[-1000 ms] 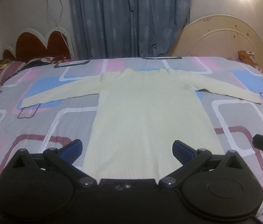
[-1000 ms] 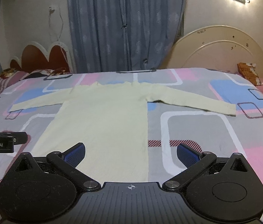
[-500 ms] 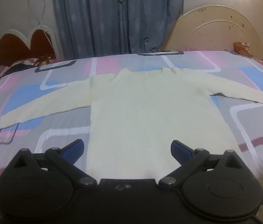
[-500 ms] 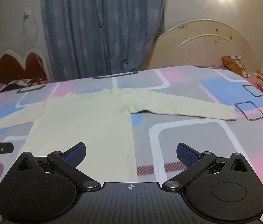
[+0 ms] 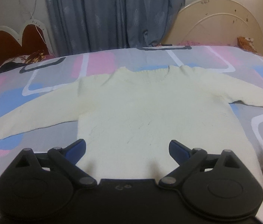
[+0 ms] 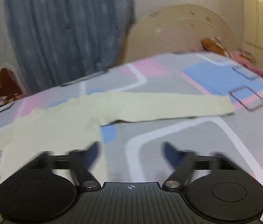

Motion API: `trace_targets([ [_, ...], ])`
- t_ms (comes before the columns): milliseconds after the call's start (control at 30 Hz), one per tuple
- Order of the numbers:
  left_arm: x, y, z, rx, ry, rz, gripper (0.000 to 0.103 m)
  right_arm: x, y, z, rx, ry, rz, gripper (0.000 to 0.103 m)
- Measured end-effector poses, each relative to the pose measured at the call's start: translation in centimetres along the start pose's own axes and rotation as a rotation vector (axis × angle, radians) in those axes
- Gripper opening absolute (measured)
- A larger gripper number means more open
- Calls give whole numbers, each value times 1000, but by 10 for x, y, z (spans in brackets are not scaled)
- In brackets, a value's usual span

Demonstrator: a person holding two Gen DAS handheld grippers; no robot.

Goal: Fold small clothes
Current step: 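Reach the right gripper to the sweater sleeve cuff and close on it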

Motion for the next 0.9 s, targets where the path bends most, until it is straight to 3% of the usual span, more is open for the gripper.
trace_targets([
  [433,-27,-41,67,-22,39,-22,86,-33,-141,97,105,100,207,65],
  [633,-35,-50,89,-26,54,-28,83,-42,-172,127,108,124,261,65],
  [900,-39,-49,102,-12,63,-69,81,-61,-193,153,120,67,302,64],
])
Point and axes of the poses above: each gripper's, at about its wrist camera, not at the fingertips, and z roughly the way its jaws point, y to its left, x to its underside, the point moved 2 cm from there along z, roughly the way its jaws point, and after that the axes turned 2 degrees about x, right-handed, at the moved point
